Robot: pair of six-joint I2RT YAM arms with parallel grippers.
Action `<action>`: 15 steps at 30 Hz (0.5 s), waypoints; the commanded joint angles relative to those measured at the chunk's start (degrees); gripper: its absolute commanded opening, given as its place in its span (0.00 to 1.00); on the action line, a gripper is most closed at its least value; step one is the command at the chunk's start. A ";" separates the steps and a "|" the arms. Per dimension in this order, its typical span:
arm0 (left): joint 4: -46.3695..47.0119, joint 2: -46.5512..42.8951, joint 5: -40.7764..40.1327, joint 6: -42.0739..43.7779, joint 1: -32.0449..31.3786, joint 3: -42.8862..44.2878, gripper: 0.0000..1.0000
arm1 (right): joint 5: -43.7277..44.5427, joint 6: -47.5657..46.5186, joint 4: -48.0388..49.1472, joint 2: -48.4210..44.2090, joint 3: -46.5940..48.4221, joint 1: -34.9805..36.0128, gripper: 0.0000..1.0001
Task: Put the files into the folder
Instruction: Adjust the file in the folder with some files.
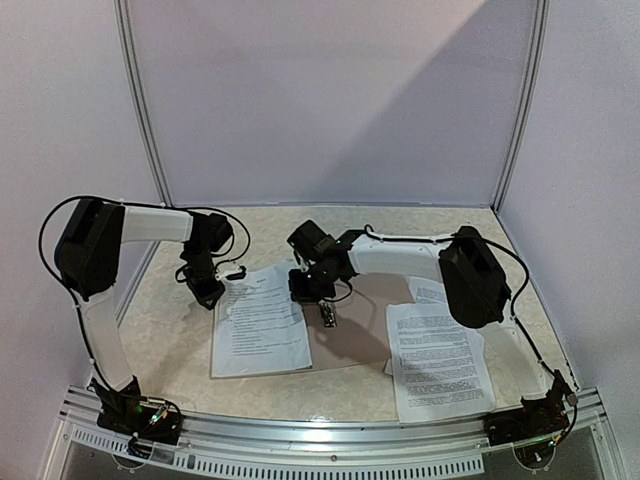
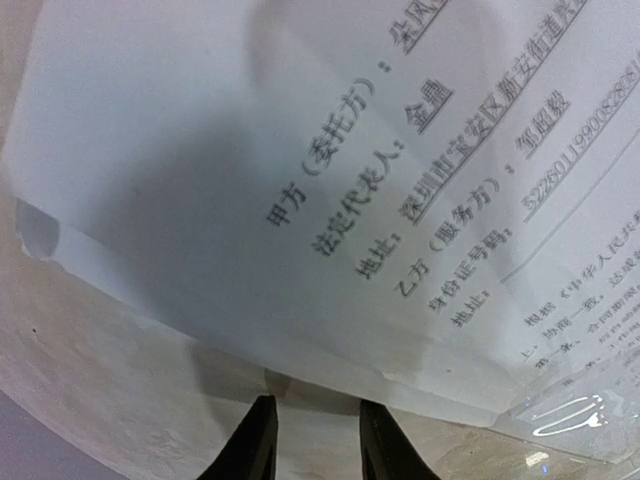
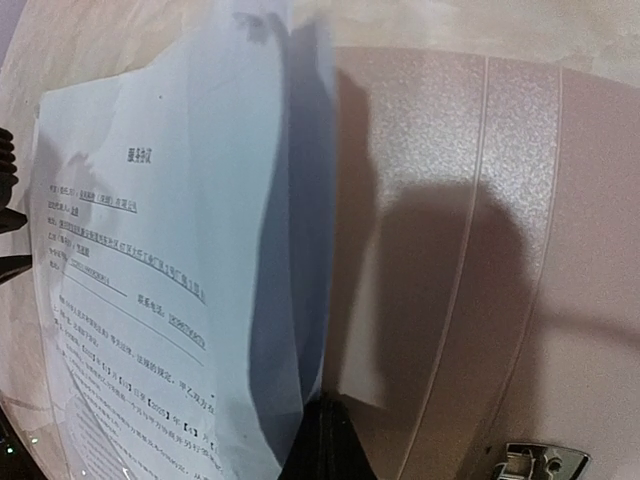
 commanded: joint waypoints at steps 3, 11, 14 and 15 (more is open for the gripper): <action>-0.10 -0.56 3.81 1.07 1.70 -1.88 0.32 | 6.82 -2.60 -7.03 -5.78 -1.83 -0.73 0.01; -1.27 -4.13 4.57 1.06 5.04 -0.20 0.38 | 5.99 -3.52 -6.01 -8.60 -3.16 -1.53 0.04; -1.19 -5.63 6.78 0.32 6.42 0.40 0.41 | 3.04 -3.44 -2.88 -9.00 -4.83 -1.58 0.07; -1.05 -5.82 7.38 -0.14 6.93 0.73 0.42 | 1.57 -3.23 -1.95 -9.01 -5.19 -1.54 0.08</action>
